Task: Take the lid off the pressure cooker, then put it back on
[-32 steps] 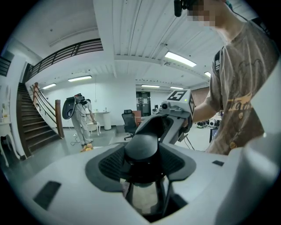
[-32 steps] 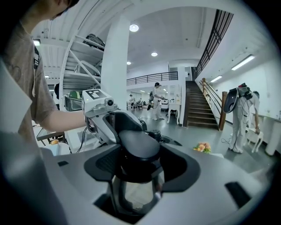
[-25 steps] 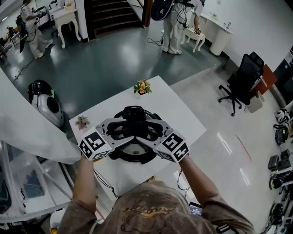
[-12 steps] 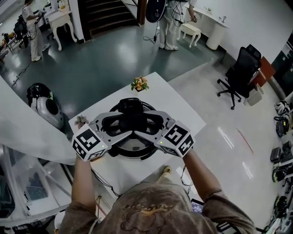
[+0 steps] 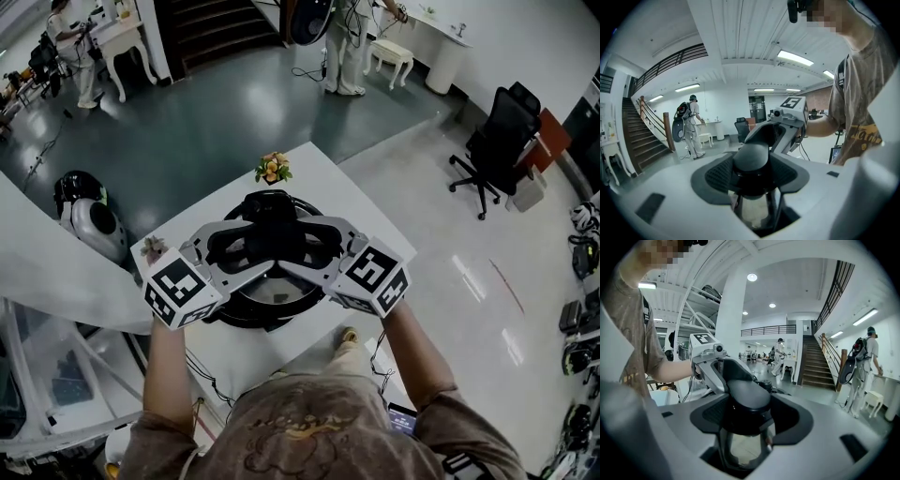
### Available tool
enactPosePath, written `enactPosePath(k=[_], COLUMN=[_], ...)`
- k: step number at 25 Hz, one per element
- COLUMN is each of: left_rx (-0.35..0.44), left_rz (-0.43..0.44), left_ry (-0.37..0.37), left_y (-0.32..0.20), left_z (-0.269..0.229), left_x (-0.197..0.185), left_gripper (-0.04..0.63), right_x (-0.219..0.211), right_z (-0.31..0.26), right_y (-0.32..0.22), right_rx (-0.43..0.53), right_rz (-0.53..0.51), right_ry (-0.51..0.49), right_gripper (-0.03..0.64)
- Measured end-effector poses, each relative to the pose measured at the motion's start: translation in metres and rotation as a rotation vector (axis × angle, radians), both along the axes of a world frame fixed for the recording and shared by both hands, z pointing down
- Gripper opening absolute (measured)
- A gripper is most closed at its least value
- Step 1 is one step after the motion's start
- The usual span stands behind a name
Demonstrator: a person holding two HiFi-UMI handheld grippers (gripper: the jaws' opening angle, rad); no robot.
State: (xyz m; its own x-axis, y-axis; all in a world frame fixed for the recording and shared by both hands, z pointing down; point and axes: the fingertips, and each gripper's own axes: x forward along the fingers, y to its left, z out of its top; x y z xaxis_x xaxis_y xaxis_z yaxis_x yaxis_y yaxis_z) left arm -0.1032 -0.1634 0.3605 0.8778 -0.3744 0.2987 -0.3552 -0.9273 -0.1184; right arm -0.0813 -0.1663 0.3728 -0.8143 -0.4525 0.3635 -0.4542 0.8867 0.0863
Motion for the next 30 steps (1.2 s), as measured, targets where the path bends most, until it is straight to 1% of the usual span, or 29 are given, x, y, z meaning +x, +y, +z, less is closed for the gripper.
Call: enactPosePath(k=[3,7,9,14,18,22,26,30], left_rx=[0.000,-0.015,-0.022,-0.029,-0.029,-0.038,-0.045,-0.049], left_rz=[-0.015,-0.033,-0.047,-0.086,-0.115,-0.155,-0.192,-0.215], left_ry=[-0.006,-0.017,-0.021,-0.028,-0.028,-0.018,-0.021,-0.019], left_y=[-0.004,-0.011,-0.015,-0.038,-0.051,-0.060,-0.068,-0.075], left_z=[0.002,0.002,-0.001,-0.002,-0.001,-0.001,0.003,0.008], left_x=[0.013,0.041,0.061,0.129,0.165,0.198,0.225,0.241], left_gripper=[0.252,0.252,0.252,0.252,0.252,0.252,0.252,0.252], right_x=[0.013,0.039,0.059,0.127,0.163,0.196,0.222,0.237], right_z=[0.002,-0.001,-0.004,-0.006,-0.004,-0.006,-0.002,0.003], right_y=[-0.004,-0.011,-0.017,-0.040,-0.054,-0.063,-0.070,-0.078], right_rx=[0.002,-0.002,-0.001,-0.003,0.000,-0.002,-0.011,-0.018], right_rz=[-0.010,-0.032,-0.045,-0.084,-0.113,-0.152,-0.190,-0.210], right_ry=[-0.010,-0.018,-0.020,-0.035,-0.036,-0.016,-0.003,0.000], right_gripper=[0.278,0.278,0.278,0.278,0.278,0.278,0.278,0.278])
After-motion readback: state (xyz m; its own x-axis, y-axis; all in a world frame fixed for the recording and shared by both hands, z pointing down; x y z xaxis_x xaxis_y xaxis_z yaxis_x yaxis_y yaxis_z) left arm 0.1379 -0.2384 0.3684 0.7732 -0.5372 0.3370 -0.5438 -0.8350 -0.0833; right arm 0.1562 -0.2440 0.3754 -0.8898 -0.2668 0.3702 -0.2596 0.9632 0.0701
